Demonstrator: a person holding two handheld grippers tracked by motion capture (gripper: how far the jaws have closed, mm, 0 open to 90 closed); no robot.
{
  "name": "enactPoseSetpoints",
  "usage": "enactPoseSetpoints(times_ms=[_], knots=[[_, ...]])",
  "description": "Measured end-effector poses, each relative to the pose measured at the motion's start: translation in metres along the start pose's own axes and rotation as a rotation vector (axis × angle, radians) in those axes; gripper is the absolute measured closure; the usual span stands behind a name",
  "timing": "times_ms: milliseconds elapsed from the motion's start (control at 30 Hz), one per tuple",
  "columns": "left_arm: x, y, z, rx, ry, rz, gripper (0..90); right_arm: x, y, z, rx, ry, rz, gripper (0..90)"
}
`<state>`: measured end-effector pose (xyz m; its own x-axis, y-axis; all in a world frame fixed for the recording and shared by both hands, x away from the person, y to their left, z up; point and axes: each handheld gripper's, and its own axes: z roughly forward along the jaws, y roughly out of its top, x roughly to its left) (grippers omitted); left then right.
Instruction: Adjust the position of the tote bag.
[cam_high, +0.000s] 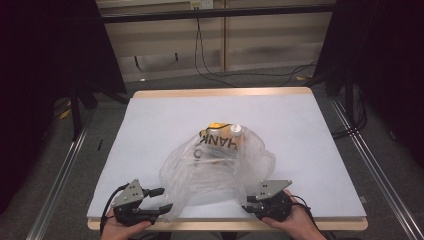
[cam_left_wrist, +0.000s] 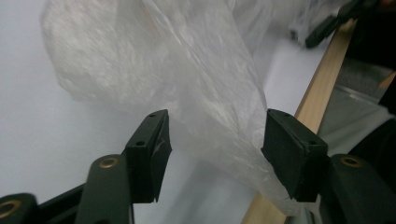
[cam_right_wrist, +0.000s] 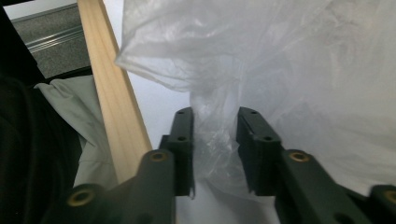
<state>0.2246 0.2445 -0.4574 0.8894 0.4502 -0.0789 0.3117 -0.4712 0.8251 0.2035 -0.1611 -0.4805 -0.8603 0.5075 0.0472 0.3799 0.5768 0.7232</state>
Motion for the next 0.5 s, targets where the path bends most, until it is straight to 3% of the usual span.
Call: enactPoseSetpoints(times_ms=[167,267,367,500], knots=[[-0.003,0.001,0.003,0.001,-0.022,0.013,36.0,-0.005,0.000,-0.001,0.000,0.003,0.021,84.1],[-0.006,0.003,0.015,0.089,-0.050,0.042,37.4,-0.007,-0.001,-0.003,0.002,0.008,0.035,87.7],[-0.007,0.003,0.017,0.116,-0.037,0.053,49.6,-0.009,-0.001,-0.006,-0.008,0.006,0.043,88.6],[-0.002,0.002,0.011,0.075,-0.058,0.020,79.1,-0.013,-0.001,-0.011,-0.046,0.009,0.061,89.1]])
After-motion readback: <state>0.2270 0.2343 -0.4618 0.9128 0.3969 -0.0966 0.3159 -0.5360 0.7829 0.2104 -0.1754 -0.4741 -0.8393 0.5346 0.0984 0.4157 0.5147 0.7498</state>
